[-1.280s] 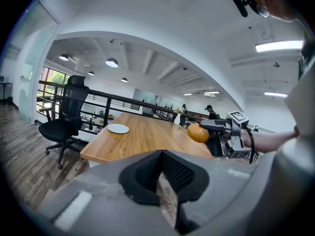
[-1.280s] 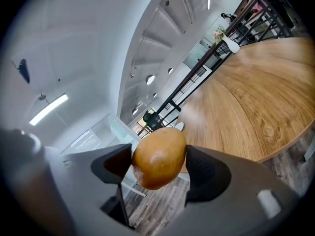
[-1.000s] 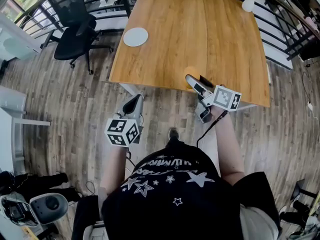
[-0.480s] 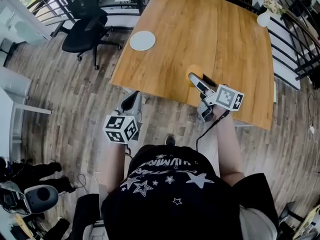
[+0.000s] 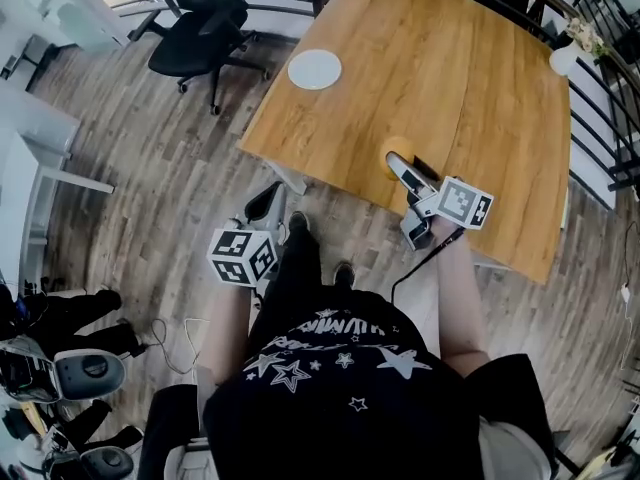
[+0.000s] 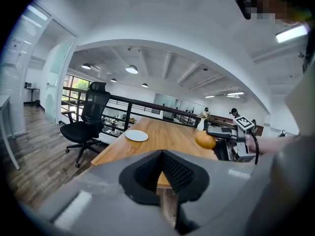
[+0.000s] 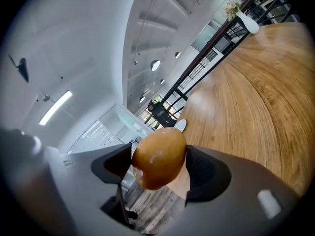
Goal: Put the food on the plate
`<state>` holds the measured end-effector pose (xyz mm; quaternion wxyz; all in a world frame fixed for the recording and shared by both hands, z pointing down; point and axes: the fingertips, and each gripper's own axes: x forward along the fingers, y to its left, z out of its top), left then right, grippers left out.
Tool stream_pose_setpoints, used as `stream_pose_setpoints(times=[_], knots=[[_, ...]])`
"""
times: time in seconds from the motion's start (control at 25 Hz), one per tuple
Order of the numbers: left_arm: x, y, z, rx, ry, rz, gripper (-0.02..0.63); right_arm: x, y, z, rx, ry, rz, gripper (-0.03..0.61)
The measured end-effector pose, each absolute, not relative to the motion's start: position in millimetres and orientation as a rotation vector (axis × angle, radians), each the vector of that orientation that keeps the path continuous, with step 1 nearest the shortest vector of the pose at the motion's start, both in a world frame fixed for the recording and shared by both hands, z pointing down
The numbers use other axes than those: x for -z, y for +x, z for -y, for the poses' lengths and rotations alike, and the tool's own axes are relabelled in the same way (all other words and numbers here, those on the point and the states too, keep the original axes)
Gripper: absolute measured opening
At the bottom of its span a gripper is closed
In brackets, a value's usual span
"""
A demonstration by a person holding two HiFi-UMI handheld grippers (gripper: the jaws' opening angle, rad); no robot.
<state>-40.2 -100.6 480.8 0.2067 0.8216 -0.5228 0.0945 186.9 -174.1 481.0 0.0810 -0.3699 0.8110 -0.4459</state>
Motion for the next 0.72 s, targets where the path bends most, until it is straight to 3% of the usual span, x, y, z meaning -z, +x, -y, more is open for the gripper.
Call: stream_pose_setpoints(times=[0.72], knots=[[-500,-59,174,-0.227,2.307,1.357,0.002,-487,156,231,1.326,-1.197,-2.466,0.35]])
